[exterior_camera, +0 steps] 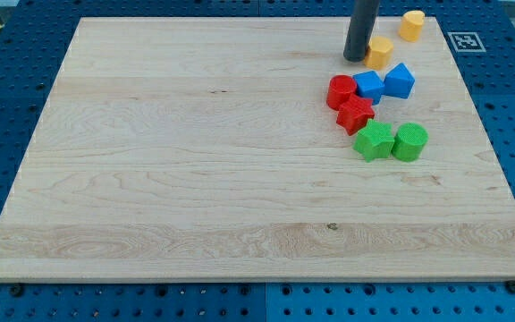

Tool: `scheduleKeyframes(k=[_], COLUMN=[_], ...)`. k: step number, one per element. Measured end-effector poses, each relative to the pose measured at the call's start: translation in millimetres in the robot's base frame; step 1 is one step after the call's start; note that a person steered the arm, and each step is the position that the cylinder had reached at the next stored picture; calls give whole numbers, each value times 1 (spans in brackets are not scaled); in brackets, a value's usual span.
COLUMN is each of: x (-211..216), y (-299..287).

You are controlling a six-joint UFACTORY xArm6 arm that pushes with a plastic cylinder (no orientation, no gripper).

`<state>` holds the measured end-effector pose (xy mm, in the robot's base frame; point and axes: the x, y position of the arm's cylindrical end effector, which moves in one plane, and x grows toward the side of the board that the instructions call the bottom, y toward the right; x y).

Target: Slide yellow hexagon towards center right

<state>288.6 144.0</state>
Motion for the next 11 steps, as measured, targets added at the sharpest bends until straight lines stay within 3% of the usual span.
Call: scheduleKeyframes(k=[2,4,9,11], x=[0,-14,-20,19], y=[36,27,116,167])
